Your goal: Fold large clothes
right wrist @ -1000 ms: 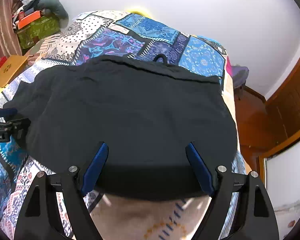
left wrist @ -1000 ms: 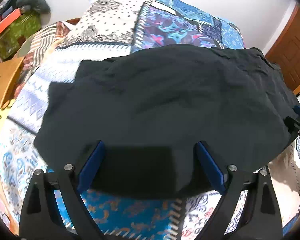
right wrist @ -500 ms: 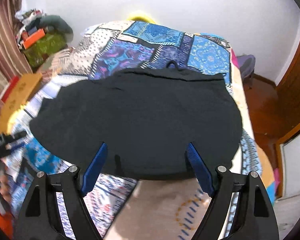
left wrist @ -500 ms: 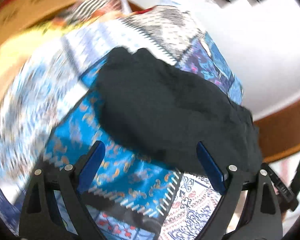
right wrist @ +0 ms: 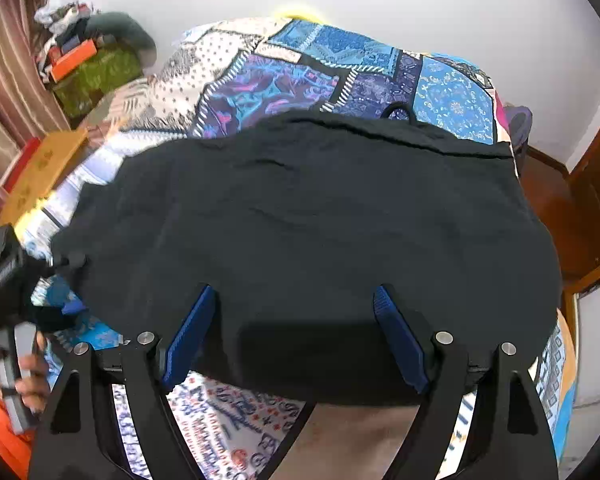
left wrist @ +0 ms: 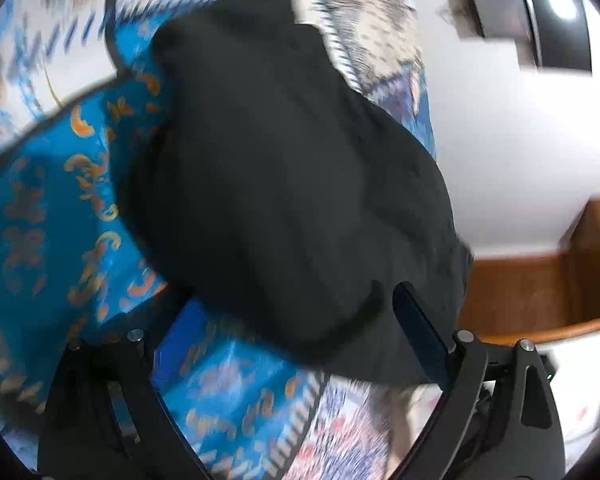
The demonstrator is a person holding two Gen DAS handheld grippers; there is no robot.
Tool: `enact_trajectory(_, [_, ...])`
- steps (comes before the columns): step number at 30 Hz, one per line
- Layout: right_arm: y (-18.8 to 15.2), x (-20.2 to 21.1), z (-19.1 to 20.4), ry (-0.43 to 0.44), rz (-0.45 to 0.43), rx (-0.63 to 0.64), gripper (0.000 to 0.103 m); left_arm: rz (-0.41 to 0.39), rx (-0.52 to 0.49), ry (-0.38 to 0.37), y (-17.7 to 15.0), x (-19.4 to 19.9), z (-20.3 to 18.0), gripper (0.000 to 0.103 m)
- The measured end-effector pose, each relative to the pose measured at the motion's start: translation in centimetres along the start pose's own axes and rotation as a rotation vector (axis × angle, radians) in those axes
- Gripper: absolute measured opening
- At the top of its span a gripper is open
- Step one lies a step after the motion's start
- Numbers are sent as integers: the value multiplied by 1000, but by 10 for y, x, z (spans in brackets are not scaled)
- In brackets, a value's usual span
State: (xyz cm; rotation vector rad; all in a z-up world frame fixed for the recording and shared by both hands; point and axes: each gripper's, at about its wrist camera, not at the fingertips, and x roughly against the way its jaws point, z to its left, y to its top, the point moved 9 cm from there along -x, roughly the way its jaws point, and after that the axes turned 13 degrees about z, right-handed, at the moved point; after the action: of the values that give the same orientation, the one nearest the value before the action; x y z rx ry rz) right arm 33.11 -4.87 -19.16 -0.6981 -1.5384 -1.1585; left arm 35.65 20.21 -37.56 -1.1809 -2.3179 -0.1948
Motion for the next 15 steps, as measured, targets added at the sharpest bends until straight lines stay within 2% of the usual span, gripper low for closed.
enact_trajectory(2, [1, -1, 1, -21, -16, 29, 79, -33, 28, -36, 11, -1, 1, 93])
enact_trajectory(4, [1, -1, 0, -19, -26, 38, 81, -48, 27, -40, 18, -4, -4, 93])
enact_trajectory(8, [2, -3, -2, 12, -39, 8, 83, -101, 0, 95, 29, -20, -15, 93])
enact_trajectory(9, [1, -3, -2, 15, -39, 6, 83, -116, -6, 127, 31, -21, -16, 90])
enact_trajectory(10, [1, -3, -1, 15, -36, 10, 83, -146, -11, 175, 33, -22, -19, 85])
enact_trajectory(12, [0, -3, 0, 4, -23, 23, 83, -214, -38, 254, 36, -14, -26, 54])
enact_trajectory(14, [-1, -1, 3, -12, 0, 41, 83, -261, -112, 323, 32, 0, -43, 36])
enact_trajectory(15, [-2, 0, 4, -15, 10, 52, 83, -279, -147, 357, 29, 6, -50, 32])
